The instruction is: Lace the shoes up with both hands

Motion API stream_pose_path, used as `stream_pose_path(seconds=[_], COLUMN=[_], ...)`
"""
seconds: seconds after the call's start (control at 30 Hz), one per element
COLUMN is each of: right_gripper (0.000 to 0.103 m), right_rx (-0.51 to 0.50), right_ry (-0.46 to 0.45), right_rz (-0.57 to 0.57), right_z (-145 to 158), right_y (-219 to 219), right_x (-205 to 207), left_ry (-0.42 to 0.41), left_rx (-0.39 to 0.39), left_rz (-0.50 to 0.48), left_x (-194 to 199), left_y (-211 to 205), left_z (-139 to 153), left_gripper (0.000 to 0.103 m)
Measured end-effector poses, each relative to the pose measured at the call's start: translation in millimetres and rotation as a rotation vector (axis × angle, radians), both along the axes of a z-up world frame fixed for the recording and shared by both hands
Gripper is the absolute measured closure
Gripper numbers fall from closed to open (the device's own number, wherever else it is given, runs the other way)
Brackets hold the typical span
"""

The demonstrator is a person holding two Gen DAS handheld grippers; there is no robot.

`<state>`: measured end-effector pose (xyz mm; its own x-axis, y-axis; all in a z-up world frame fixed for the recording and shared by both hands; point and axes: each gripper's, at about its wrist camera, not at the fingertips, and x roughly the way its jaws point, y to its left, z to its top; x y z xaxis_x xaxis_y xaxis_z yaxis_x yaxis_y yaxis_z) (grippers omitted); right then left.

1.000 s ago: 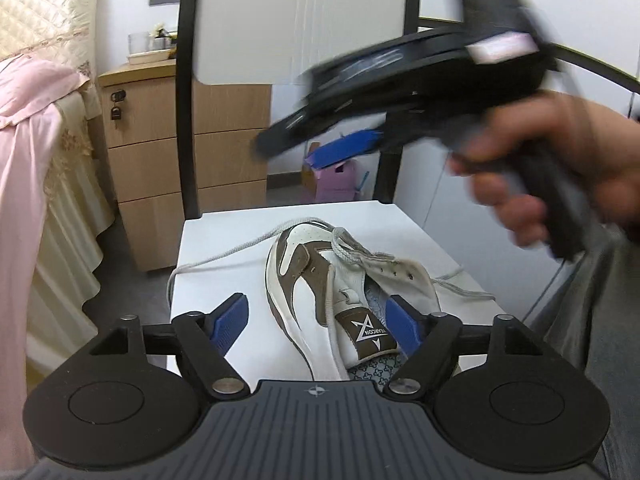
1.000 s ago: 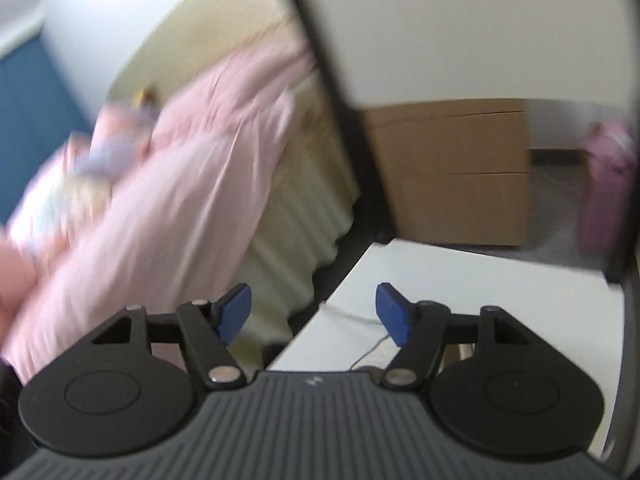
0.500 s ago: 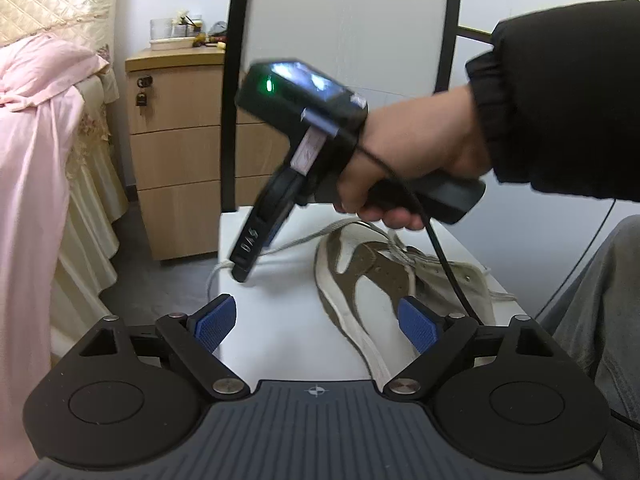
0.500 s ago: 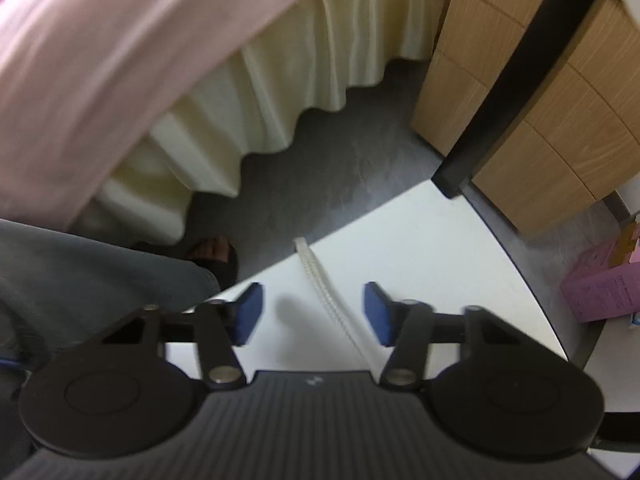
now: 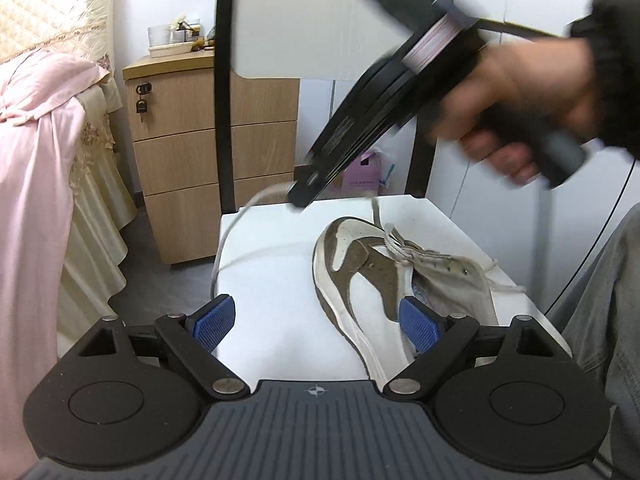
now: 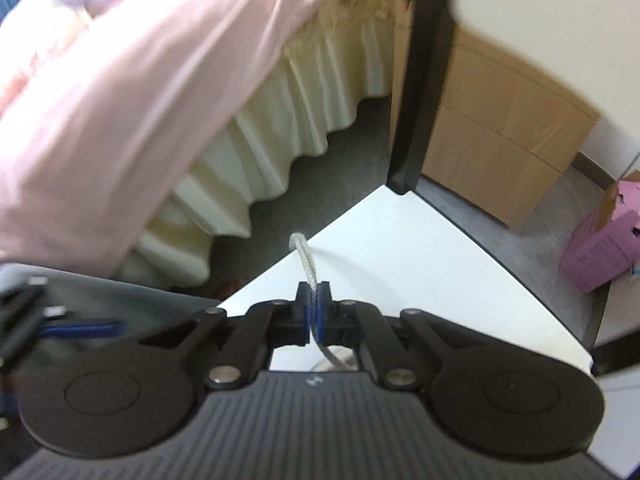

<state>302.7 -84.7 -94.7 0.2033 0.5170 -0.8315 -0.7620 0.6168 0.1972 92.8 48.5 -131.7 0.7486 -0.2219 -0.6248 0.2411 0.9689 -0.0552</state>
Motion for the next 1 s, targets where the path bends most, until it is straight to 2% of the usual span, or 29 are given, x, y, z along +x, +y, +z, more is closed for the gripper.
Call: stream_pose_path(seconds=[0.17,0.33,0.53,0.7,0.73,0.77,0.83,1.0], right_gripper=[0.1,0.099,0.099,0.094,0.084,0.061,0.038,0.038], right_rx=[0.098,0.121,0.022,-0.069,-0.071,-0.065,-0.058,0.012], right_ry=[-0.012,-0.024,-0.019,0.021,0.031,0.039,0.02,-0.036], right_rz=[-0.061,-0.155,-0.3,-0.363,-0.37,-0.378,-0.39,-0.357], right_z=[42,56,21,-17,-21,-22,-20,4], right_y=[-63,-131,-192,-210,-212,-212,-212,-201], right_x=[-32,-56,-61,-60,-60,-59,-61,-57], left_ry=[-0.01,-0.026,-0.031,-0.031,-0.031,-0.029,-0.027,-0.017], left_rx=[-0.001,-0.002,0.014,0.025,0.024,0.023,0.026,0.008], left_rz=[-0.012,-0.025,-0.039,-0.057,-0.061,-0.065,-0.071,-0.07], left_x=[1,2,4,2,2,1,1,2], left_y=[-13,-27,-38,-42,-42,-41,-39,-31], left_z=[0,0,-2,-4,-4,-4,-5,-4], left_gripper=[0.012,0.012,0.012,0.012,0.012,0.012,0.012,0.012])
